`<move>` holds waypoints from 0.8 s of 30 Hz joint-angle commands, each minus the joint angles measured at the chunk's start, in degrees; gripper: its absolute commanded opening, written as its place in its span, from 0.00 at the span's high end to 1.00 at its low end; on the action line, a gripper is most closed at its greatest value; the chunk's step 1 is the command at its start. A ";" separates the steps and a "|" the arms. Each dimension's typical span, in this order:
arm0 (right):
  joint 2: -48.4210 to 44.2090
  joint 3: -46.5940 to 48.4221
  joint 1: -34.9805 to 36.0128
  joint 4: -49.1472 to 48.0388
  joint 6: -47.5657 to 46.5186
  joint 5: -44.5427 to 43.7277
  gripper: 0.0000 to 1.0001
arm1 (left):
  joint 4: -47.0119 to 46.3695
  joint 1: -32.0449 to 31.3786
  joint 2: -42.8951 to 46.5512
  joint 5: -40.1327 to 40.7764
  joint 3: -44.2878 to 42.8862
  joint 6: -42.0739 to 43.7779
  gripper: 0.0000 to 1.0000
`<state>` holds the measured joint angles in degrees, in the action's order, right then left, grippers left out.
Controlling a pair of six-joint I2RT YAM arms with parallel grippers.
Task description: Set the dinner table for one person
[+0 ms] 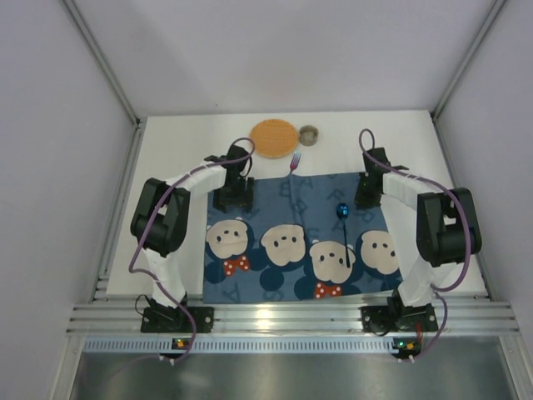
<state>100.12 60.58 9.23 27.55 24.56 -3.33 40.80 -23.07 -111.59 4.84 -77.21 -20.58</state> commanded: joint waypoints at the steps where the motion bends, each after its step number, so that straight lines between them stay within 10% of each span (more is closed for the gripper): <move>1: 2.54 -4.77 -1.24 5.75 0.93 -4.31 1.00 | -0.28 0.83 -1.17 5.61 3.47 1.33 0.21; 24: -5.79 -1.34 -0.54 17.36 3.13 -8.97 1.00 | 6.58 2.24 0.68 7.29 -13.21 2.56 0.20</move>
<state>97.27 58.92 9.06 35.33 28.40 -10.35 46.11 -21.39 -111.46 9.54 -81.97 -19.77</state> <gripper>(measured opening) 0.004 0.796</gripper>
